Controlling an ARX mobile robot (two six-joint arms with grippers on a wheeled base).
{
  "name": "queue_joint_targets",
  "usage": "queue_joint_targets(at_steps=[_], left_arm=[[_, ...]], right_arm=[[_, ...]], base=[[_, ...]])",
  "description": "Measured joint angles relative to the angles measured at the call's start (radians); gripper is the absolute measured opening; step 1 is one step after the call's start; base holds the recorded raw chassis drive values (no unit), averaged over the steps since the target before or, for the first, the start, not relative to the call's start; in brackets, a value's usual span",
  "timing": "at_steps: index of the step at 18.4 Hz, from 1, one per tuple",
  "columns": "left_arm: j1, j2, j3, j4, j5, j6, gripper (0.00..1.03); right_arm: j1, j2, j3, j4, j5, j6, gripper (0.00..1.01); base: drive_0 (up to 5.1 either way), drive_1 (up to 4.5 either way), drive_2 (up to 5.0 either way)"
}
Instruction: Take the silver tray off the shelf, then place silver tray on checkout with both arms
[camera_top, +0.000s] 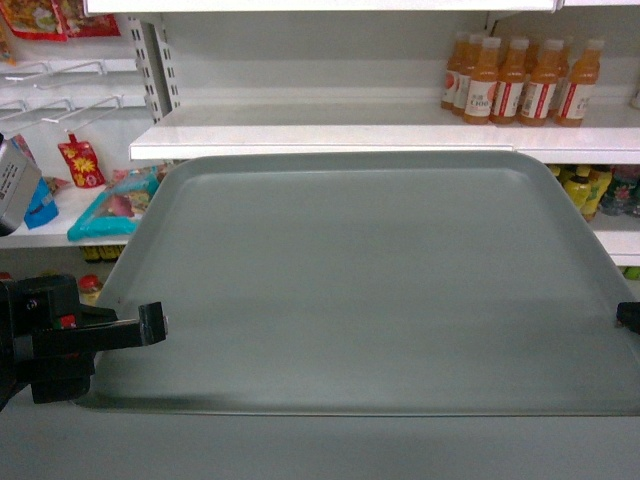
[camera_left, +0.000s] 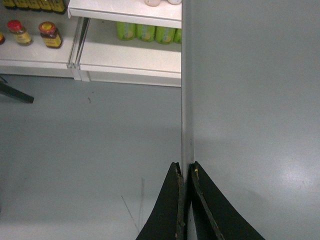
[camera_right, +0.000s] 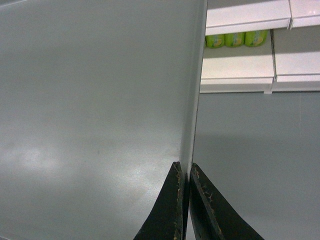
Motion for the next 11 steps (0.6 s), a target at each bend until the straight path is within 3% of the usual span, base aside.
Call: queue_joint_targets(at_steps=[11], left_arm=[[0.0,0.001,0.001,-0.005,0.0,0.0,0.03]], right_arm=[[0.0,0.0,-0.001,-0.005,0.0,0.0,0.03]], base=[[0.1,-4.19,4.3]])
